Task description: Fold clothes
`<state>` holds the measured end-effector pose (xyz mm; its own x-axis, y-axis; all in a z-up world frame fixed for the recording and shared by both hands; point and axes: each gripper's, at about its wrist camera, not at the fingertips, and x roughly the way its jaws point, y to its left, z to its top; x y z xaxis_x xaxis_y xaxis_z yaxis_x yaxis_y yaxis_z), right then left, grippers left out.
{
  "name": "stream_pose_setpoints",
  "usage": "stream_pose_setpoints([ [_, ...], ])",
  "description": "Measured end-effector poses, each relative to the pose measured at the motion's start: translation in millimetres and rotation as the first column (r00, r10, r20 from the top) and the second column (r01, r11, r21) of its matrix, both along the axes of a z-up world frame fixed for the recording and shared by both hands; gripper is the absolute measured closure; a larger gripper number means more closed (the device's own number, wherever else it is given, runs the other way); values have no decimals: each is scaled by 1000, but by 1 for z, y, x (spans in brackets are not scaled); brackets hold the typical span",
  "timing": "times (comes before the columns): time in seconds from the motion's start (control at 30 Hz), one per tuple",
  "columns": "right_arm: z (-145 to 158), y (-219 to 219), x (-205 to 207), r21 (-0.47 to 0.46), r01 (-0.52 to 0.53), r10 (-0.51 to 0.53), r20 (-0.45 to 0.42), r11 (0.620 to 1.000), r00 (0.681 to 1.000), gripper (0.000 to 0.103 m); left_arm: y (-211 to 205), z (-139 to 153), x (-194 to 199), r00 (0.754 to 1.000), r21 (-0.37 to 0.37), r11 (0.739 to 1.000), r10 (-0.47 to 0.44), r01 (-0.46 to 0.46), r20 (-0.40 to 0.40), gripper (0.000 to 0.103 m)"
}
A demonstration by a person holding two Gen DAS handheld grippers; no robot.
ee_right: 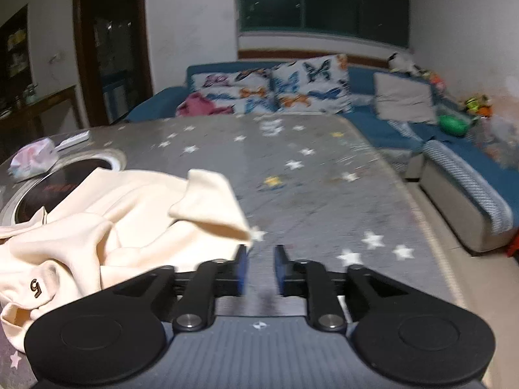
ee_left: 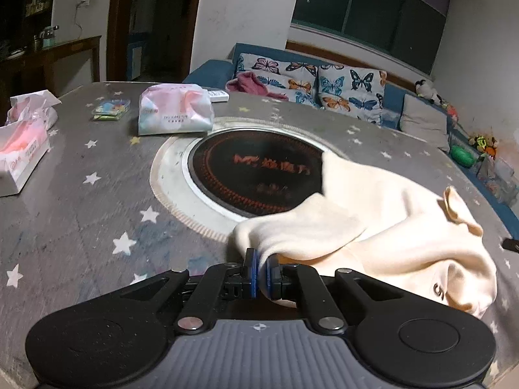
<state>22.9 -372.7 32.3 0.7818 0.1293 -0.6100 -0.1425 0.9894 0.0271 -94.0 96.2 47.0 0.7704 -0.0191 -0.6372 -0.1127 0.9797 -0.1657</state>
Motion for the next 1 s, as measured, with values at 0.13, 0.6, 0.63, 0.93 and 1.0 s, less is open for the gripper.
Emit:
stream_pose_setpoints([
  [0.13, -15, 19, 21, -50, -36, 36, -11, 998, 999, 64, -2, -1, 2, 1000, 42, 999, -7, 7, -4, 87],
  [0.6, -15, 20, 43, -74, -40, 42, 28, 996, 999, 99, -34, 23, 17, 987, 186, 977, -126, 107, 94, 62],
  [0.63, -11, 18, 40, -79, -31, 34, 41, 996, 999, 99, -36, 22, 19, 984, 183, 974, -152, 133, 94, 62],
  [0.93, 15, -16, -8, -82, 128, -118, 112, 988, 987, 99, -58, -5, 25, 946, 255, 916, -323, 311, 6, 56],
  [1.0, 19, -27, -22, -73, 175, -166, 116, 982, 979, 99, -60, -7, 23, 936, 254, 906, -351, 340, -1, 54],
])
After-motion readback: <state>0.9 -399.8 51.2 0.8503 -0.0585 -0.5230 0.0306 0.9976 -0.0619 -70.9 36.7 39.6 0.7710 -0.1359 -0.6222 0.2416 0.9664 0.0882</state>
